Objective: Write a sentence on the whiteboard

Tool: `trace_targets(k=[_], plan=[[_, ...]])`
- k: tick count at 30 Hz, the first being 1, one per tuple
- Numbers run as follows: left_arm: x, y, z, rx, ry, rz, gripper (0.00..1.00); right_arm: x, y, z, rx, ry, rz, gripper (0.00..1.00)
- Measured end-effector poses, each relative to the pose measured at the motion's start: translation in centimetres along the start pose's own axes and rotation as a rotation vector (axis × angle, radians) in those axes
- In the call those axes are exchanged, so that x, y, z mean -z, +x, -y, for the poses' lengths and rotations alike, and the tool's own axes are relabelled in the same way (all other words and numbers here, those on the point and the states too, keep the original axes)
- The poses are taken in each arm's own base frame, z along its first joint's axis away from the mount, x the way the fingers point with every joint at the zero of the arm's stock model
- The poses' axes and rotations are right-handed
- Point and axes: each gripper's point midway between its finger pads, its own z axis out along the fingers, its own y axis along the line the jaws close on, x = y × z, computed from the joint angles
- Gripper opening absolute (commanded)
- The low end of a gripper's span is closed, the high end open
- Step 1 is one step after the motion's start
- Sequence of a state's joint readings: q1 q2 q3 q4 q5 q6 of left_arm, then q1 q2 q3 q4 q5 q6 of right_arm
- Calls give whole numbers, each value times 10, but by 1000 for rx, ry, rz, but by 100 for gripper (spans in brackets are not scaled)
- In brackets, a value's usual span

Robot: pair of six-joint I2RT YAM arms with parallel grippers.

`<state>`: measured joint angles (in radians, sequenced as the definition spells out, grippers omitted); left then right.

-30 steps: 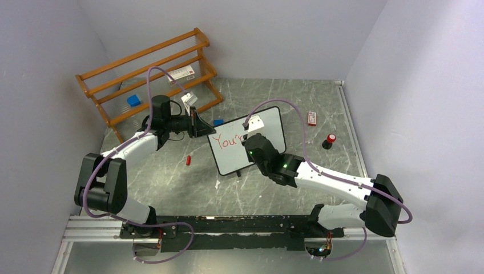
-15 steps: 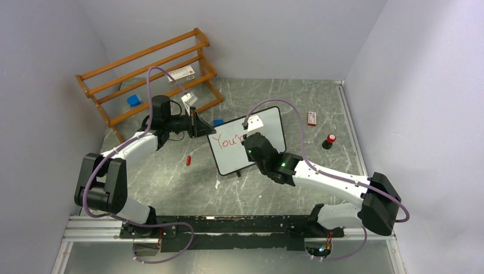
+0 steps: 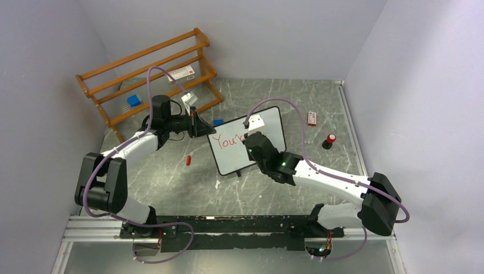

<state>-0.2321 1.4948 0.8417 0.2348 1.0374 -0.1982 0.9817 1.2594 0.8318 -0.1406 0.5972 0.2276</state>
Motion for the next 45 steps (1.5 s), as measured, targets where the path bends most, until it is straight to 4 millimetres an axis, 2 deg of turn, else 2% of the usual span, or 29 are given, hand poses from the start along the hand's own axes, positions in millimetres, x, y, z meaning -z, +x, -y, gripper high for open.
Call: trace_targets(k=[21,45], plan=[[0,0,0,1,2,-1,5,-2,-11,2,9,15,26,0],[0,0,0,0,1,-2,5,-1,-8,-7,12,-38,10,0]])
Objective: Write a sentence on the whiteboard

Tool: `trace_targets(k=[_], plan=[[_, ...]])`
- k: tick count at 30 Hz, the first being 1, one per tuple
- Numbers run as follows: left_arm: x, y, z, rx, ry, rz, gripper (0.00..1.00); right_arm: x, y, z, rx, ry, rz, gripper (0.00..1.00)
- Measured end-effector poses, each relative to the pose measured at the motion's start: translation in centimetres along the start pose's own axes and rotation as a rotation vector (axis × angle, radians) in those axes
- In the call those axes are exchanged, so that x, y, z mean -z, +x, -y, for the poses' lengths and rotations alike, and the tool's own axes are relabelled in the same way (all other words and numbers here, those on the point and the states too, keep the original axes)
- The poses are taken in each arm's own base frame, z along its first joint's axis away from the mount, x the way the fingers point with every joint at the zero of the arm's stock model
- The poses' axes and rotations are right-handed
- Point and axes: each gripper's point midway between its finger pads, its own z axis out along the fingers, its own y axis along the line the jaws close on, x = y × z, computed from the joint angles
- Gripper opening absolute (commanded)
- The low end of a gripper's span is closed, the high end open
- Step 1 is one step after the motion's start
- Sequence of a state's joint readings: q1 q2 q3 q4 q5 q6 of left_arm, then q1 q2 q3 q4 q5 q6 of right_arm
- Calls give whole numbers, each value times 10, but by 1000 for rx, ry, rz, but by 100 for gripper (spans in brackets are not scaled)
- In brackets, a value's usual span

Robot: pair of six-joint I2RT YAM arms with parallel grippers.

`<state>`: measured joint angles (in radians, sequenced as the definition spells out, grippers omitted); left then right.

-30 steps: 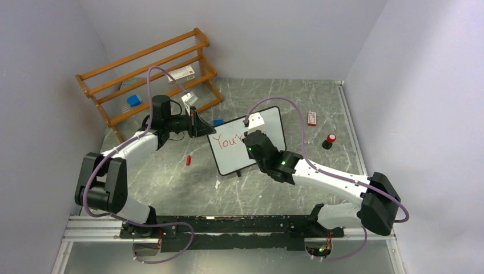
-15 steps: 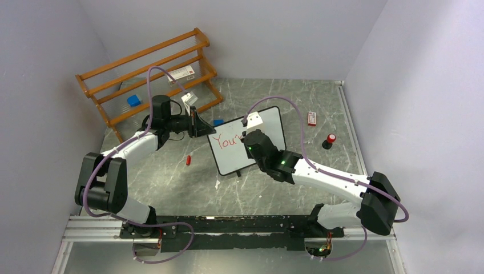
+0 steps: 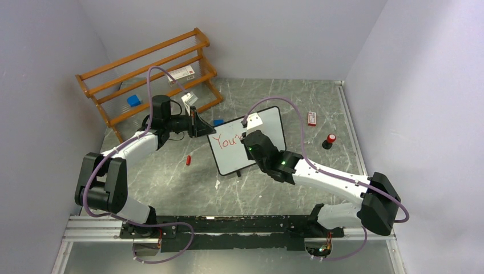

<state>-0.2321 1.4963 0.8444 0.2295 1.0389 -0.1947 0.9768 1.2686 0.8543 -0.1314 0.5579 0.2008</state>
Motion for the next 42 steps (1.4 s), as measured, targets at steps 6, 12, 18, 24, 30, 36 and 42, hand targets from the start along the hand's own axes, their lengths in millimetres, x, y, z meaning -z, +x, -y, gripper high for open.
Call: trace_targets(k=[6,12,18,24,30,36,42], plan=[[0,0,0,0,0,0,5,2,9,1,8,-5,-21,0],[0,0,0,0,0,0,5,2,13,2,11,-2,-30,0],[0,0,0,2,0,-2,5,4,17,6,22,13,-44,0],[0,0,0,1,0,-4,5,4,18,11,28,38,-48,0],[0,0,0,1,1,-5,5,4,17,14,32,54,-43,0],[0,0,1,1,0,-6,5,8,12,14,23,42,-28,0],[0,0,0,0,-1,-11,5,20,-5,18,-10,30,25,0]])
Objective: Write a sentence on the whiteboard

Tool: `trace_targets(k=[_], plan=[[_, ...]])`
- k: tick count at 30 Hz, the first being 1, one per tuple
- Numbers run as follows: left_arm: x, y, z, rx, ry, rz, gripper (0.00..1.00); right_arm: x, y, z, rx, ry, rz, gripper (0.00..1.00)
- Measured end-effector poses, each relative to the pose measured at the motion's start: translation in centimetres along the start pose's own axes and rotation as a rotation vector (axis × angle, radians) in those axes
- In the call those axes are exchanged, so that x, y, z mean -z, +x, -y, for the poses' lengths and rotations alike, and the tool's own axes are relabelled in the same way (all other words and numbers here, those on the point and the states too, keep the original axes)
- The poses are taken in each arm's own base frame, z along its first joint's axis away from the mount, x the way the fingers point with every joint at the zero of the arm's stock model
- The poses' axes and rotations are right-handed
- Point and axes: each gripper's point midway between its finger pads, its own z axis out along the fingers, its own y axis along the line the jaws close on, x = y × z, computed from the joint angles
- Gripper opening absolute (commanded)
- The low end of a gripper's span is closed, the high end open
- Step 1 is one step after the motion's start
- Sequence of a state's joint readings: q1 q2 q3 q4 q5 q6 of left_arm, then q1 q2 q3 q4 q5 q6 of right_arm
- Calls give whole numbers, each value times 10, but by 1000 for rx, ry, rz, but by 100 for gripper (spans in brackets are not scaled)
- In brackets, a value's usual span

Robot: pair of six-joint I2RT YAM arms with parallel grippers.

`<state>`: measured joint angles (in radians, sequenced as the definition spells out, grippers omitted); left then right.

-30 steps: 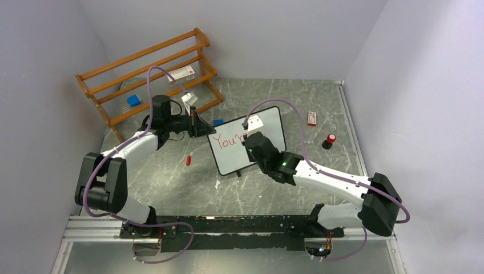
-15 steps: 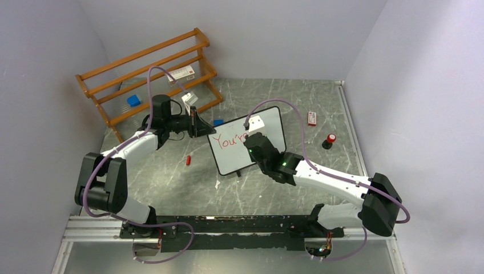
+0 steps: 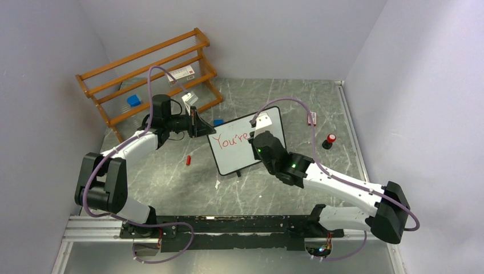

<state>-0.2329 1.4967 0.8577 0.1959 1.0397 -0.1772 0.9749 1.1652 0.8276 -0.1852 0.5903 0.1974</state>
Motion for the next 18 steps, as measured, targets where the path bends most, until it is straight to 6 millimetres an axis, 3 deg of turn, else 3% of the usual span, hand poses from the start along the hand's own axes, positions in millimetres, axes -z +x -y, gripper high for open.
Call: trace_targets(k=[5,18], plan=[[0,0,0,-2,0,-2,5,4,-7,11,-21,14,23,0],[0,0,0,-1,-1,-4,5,1,-2,33,-29,40,14,0]])
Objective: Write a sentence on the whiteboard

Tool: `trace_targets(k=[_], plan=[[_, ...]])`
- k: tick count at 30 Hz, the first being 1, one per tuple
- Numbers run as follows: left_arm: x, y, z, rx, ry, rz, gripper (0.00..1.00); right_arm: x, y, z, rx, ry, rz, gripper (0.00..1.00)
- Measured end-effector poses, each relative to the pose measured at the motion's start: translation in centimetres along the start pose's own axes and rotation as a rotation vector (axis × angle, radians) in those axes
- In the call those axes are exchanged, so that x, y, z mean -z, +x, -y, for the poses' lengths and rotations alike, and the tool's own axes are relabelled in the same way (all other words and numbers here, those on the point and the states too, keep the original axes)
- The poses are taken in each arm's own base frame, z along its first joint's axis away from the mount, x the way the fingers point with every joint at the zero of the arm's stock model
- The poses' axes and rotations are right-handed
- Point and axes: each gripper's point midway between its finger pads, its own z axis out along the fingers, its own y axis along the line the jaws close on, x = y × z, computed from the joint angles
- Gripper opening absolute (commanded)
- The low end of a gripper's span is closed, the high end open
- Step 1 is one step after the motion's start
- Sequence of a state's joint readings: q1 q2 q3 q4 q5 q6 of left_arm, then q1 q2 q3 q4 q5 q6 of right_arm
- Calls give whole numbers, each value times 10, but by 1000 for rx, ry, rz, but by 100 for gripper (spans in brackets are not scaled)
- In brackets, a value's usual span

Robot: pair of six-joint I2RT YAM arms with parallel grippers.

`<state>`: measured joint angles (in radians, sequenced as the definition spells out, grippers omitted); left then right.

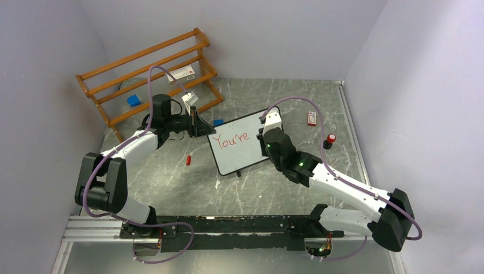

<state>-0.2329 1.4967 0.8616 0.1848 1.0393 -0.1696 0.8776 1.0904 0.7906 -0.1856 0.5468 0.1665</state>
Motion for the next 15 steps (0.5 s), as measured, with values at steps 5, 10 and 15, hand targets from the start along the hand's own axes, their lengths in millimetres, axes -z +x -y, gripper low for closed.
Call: trace_targets(k=[5,10,15], plan=[[0,0,0,0,0,0,5,-1,0,0,3,-10,-3,0],[0,0,0,0,0,-1,5,-2,0,0,6,-12,0,0],[0,0,0,1,0,-2,5,-2,3,0,12,-15,-5,0]])
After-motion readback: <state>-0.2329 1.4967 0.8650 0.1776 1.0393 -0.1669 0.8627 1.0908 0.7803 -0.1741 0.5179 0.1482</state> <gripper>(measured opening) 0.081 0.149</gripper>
